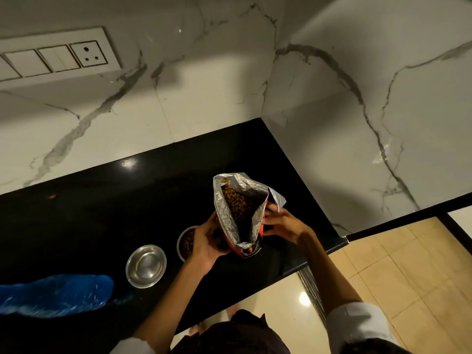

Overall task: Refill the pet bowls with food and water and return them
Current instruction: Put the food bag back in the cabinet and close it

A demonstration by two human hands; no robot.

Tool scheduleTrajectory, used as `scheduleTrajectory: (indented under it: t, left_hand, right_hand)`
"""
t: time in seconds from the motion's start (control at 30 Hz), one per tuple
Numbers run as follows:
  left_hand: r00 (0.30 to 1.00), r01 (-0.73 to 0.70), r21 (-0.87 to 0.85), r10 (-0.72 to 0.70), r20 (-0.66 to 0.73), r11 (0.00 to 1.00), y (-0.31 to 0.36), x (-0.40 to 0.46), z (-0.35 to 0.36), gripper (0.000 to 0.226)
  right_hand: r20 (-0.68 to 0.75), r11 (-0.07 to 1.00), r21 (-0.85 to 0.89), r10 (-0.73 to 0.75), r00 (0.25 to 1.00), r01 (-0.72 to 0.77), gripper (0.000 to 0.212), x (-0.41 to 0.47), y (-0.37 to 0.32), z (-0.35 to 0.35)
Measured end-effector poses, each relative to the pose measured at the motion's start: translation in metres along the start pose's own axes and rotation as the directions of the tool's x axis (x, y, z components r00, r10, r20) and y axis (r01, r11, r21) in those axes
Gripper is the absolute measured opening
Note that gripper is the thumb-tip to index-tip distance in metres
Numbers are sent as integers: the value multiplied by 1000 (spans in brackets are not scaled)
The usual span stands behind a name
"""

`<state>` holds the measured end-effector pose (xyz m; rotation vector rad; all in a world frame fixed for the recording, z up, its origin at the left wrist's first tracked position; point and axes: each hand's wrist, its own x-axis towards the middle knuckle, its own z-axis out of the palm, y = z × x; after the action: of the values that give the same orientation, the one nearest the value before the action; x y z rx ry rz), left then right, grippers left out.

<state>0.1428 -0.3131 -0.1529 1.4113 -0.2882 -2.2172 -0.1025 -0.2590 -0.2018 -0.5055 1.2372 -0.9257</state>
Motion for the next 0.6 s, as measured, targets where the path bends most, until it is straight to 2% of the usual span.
scheduleTrajectory:
  t: [0.07, 0.13, 0.3, 0.43, 0.6]
  left_hand:
    - [1000, -31, -2, 31, 2, 1000, -4, 0, -3, 35]
    - [999, -46, 3, 46, 8, 999, -7, -1, -3, 39]
    - [997, -80, 76, 78, 24, 994, -8, -8, 0, 38]
    - [993, -113, 147, 108, 38, 983, -6, -16, 6, 62]
    - [990, -141, 247, 131, 57, 959, 0, -23, 11, 70]
  right_hand:
    - [-16, 1000, 0, -11, 1000, 11, 64, 0, 0, 1]
    - [-32, 1000, -4, -17, 999, 17, 59, -1, 1, 1]
    - [-59, 999, -15, -39, 997, 38, 55, -8, -2, 7]
    - [-75, 998, 4, -60, 995, 60, 53, -13, -4, 11]
    - [-77, 996, 33, -84, 993, 87, 60, -21, -12, 13]
